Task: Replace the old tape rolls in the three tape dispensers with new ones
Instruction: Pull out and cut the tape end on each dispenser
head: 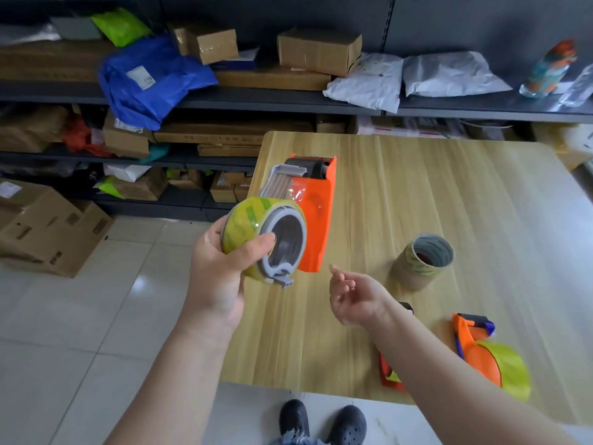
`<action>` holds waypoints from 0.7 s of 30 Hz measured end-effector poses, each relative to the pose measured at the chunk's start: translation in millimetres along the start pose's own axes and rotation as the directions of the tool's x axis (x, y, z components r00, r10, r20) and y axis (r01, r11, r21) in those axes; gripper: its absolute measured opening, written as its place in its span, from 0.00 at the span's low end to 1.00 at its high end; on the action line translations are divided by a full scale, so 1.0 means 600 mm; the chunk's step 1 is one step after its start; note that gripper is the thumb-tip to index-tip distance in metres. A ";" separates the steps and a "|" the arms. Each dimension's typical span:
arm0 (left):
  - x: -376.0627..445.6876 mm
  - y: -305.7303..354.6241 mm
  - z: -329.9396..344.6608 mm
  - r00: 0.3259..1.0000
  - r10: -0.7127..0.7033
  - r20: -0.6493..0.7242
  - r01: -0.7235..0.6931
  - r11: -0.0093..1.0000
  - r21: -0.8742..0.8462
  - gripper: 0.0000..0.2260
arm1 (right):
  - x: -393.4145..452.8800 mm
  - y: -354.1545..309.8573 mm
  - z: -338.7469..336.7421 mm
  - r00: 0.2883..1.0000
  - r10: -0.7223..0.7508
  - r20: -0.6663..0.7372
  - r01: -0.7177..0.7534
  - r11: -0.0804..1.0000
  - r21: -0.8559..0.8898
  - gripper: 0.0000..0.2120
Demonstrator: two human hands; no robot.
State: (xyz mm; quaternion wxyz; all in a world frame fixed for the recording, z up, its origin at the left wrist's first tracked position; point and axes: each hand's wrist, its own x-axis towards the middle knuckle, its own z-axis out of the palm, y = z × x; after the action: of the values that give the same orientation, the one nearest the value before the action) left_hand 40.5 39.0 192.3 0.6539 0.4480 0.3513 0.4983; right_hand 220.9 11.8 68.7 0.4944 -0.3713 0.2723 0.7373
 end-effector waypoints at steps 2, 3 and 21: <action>0.003 -0.005 0.003 0.999 -0.002 -0.041 0.002 1.000 -0.008 0.05 | -0.010 0.016 -0.002 1.000 0.011 0.012 -0.012 0.997 0.072 0.04; 0.003 -0.008 0.004 0.999 0.001 -0.048 -0.002 1.000 -0.010 0.04 | -0.013 0.022 -0.003 1.000 0.020 0.020 -0.022 0.994 0.107 0.06; -0.004 -0.011 0.010 0.998 0.016 -0.067 -0.023 0.995 -0.097 0.05 | -0.037 0.055 -0.024 0.920 -0.269 0.285 0.188 0.941 0.281 0.20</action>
State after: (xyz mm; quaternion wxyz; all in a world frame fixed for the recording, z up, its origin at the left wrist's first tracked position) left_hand 47.5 34.8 188.1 0.6581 0.4021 0.3437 0.5358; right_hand 199.4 -22.8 79.6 0.6575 -0.2117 0.2334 0.6844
